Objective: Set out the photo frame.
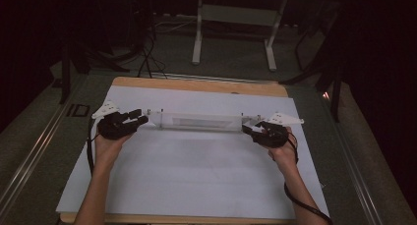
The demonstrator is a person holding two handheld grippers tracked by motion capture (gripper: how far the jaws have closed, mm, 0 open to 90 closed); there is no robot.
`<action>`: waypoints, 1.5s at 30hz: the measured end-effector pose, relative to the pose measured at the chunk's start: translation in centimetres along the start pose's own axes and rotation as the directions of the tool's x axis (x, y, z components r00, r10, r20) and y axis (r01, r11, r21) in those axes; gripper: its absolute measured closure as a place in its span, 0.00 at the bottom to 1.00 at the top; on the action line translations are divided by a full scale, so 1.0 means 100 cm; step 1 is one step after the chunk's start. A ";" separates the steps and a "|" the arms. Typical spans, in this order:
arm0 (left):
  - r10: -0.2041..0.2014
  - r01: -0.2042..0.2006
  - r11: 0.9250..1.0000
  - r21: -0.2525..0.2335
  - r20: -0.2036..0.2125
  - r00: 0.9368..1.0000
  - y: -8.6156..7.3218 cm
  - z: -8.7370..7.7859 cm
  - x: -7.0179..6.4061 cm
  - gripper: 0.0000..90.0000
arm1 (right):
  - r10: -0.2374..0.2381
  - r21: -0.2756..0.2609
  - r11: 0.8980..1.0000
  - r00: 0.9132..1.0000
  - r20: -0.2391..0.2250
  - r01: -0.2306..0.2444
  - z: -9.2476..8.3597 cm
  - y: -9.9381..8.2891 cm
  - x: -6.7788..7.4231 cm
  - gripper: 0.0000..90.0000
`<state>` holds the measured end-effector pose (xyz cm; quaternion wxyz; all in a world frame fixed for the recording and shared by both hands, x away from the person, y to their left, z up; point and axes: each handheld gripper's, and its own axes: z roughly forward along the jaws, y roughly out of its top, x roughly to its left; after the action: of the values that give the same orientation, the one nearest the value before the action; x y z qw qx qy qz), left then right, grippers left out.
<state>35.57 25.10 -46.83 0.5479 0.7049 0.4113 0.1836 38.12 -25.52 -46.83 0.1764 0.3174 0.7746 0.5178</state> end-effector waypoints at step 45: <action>0.133 -0.133 0.991 0.006 0.006 0.991 0.006 0.041 -0.027 0.53 | 0.021 -0.041 0.999 0.999 0.045 -0.020 0.006 0.005 -0.007 0.61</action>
<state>37.12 20.44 -47.08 0.5333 0.7331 0.3623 0.2165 39.14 -25.45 -46.66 0.1950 0.3334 0.7565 0.5278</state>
